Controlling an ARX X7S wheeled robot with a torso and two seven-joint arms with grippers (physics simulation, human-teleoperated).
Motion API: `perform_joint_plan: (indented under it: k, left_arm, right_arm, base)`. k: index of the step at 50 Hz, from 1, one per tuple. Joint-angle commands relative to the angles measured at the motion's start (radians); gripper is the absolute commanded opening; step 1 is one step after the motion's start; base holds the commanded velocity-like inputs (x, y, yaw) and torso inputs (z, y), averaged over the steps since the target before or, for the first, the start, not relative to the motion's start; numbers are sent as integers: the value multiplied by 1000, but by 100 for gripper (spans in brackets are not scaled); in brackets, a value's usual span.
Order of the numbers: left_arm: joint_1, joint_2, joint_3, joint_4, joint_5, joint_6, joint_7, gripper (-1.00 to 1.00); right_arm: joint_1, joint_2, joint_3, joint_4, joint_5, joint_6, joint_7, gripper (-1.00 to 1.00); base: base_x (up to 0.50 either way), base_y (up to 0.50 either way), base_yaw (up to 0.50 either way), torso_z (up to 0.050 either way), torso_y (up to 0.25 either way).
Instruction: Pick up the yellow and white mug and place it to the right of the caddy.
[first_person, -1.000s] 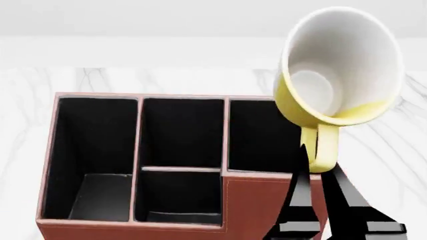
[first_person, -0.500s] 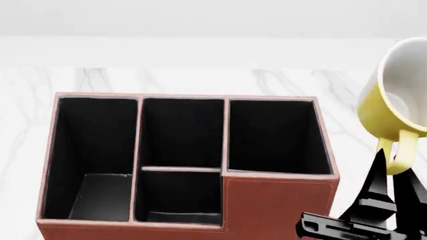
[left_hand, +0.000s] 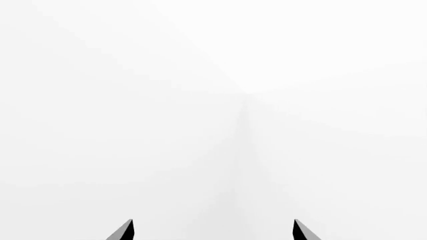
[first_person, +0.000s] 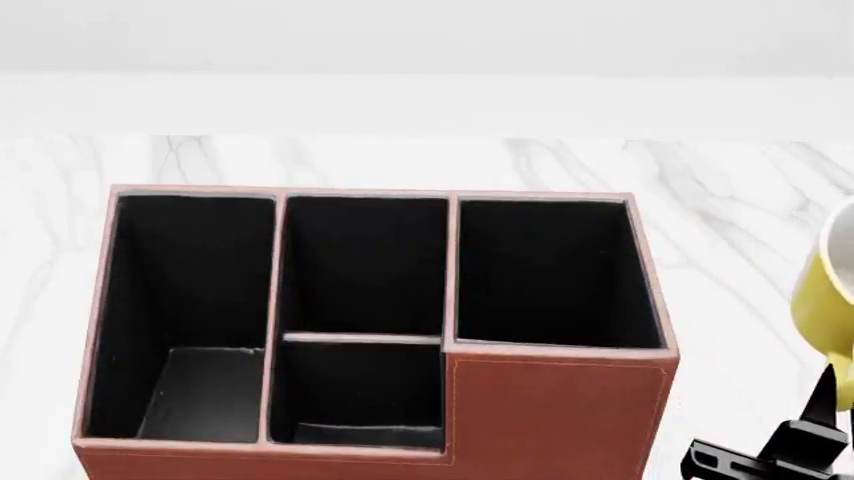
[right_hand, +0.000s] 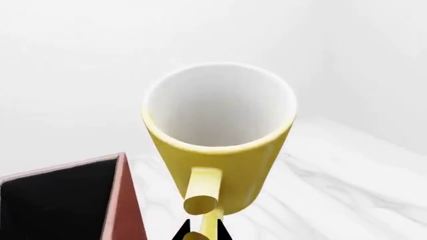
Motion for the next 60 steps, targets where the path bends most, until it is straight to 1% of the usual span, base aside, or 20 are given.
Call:
perform_joint_plan:
  k: [1, 7, 9, 12, 16, 22, 25, 40, 48, 56, 59, 60]
  left_arm:
    - [0, -2, -3, 0, -5, -4, 0, 100]
    - [0, -4, -2, 0, -8, -5, 0, 100]
    - [0, -5, -2, 0, -9, -7, 0, 100]
    - [0, -3, 0, 0, -5, -5, 0, 100]
    - [0, 0, 2, 0, -3, -5, 0, 100]
    - [0, -5, 2, 0, -7, -7, 0, 100]
    - [0, 0, 5, 0, -2, -7, 0, 100]
    - [0, -2, 4, 0, -2, -13, 0, 100]
    - [0, -6, 2, 0, -5, -18, 0, 100]
    - [0, -11, -1, 0, -12, -22, 0, 100]
    - [0, -13, -1, 0, -15, -23, 0, 100]
    - [0, -13, -1, 0, -15, -23, 0, 100]
  right_arm:
    - [7, -24, -5, 129, 96, 36, -86, -100]
    - [4, -50, -20, 165, 94, 81, -110, -100]
    - [23, -72, -29, 189, 84, 142, -111, -100]
    - [30, -95, -32, 225, 106, 174, -137, -100]
    - [54, -103, -45, 222, 71, 232, -152, -100]
    - [63, -118, -56, 228, 51, 259, -211, -100]
    - [48, -148, -61, 279, 72, 264, -240, -100]
    - [-34, -190, -55, 414, 160, 208, -320, -100]
    - [-75, -230, -51, 480, 188, 181, -358, -100]
    - [-95, -267, -43, 545, 205, 164, -432, -100]
    - [-117, -278, -24, 567, 250, 134, -482, -100]
    - [-131, -279, -9, 572, 290, 115, -517, -100]
  base:
    - [0, 0, 0, 0, 0]
    - [0, 0, 0, 0, 2]
    - [0, 0, 0, 0, 0]
    - [0, 0, 0, 0, 0]
    - [0, 0, 0, 0, 0]
    - [0, 0, 0, 0, 0]
    - [0, 0, 0, 0, 3]
    - [0, 0, 0, 0, 0]
    - [0, 0, 0, 0, 1]
    - [0, 0, 0, 0, 0]
    - [0, 0, 0, 0, 3]
    - [0, 0, 0, 0, 0]
